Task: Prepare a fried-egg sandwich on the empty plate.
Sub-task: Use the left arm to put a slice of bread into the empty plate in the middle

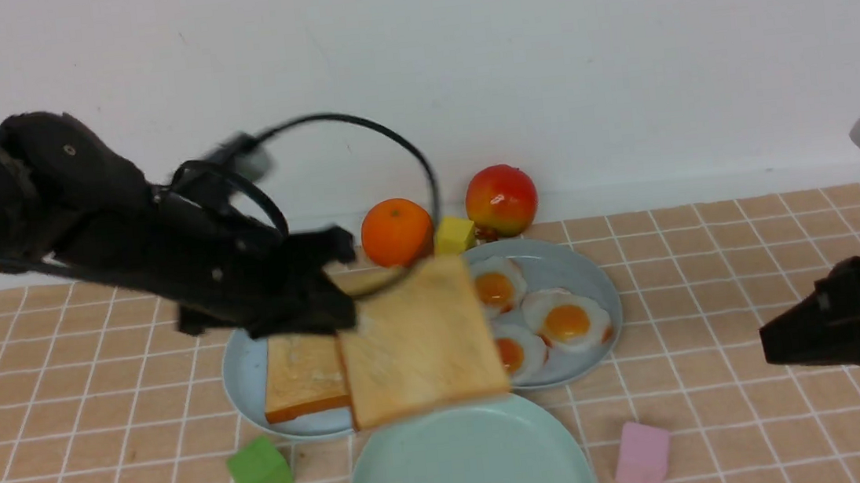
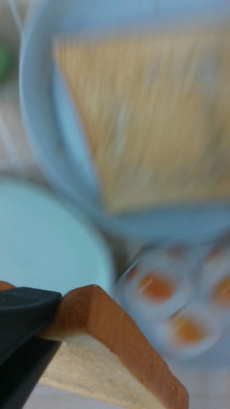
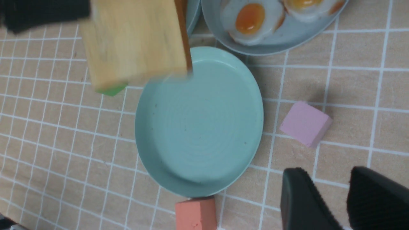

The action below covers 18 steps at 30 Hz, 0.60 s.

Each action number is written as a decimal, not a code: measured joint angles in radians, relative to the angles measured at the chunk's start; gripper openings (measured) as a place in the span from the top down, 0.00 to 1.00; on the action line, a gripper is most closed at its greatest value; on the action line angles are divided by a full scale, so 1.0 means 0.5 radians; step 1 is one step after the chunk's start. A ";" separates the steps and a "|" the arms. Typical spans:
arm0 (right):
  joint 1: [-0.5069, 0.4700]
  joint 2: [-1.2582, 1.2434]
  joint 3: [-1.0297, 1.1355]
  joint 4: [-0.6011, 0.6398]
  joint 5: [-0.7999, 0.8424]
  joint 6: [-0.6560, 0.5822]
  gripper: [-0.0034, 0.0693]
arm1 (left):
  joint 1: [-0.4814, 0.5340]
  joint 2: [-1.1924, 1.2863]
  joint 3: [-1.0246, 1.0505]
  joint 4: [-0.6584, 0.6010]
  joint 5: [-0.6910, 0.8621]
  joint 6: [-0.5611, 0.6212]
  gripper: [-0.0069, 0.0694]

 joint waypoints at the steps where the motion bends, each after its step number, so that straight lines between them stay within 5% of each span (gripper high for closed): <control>1: 0.000 0.000 0.000 0.000 -0.003 0.000 0.62 | 0.000 0.004 0.000 -0.021 0.015 0.000 0.85; 4: 0.000 0.000 0.000 0.000 -0.022 0.000 0.62 | -0.002 0.109 0.091 -0.264 0.143 0.270 0.85; 11: 0.000 0.000 0.000 -0.029 -0.055 0.000 0.62 | -0.002 0.319 0.210 -0.302 0.126 0.231 0.84; 15: 0.000 0.000 -0.004 -0.049 -0.084 -0.016 0.62 | -0.002 0.330 0.213 -0.293 0.085 0.183 0.73; 18: 0.000 0.034 -0.085 -0.060 -0.087 -0.077 0.61 | -0.002 0.318 0.213 -0.291 0.035 0.146 0.56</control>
